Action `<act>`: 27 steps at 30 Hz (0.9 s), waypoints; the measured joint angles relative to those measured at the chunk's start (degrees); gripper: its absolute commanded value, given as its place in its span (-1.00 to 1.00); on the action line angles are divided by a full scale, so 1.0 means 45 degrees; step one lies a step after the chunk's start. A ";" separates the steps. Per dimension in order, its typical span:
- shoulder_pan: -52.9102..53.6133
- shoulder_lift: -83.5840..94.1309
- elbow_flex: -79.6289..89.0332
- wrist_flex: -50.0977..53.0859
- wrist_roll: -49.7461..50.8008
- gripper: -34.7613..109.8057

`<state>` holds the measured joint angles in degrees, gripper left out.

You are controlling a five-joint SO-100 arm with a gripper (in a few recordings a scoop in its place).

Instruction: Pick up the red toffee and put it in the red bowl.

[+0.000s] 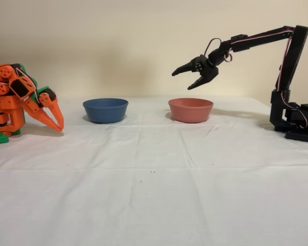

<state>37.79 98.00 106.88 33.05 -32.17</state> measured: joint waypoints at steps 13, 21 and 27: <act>-0.0703 0.1387 0.0215 0.0742 0.0742 -0.51; -0.3027 0.4277 0.2051 0.1445 0.2324 -0.51; -0.4883 0.6602 0.4570 0.0430 0.5371 -0.51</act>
<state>15.82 127.71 127.44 34.98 -8.00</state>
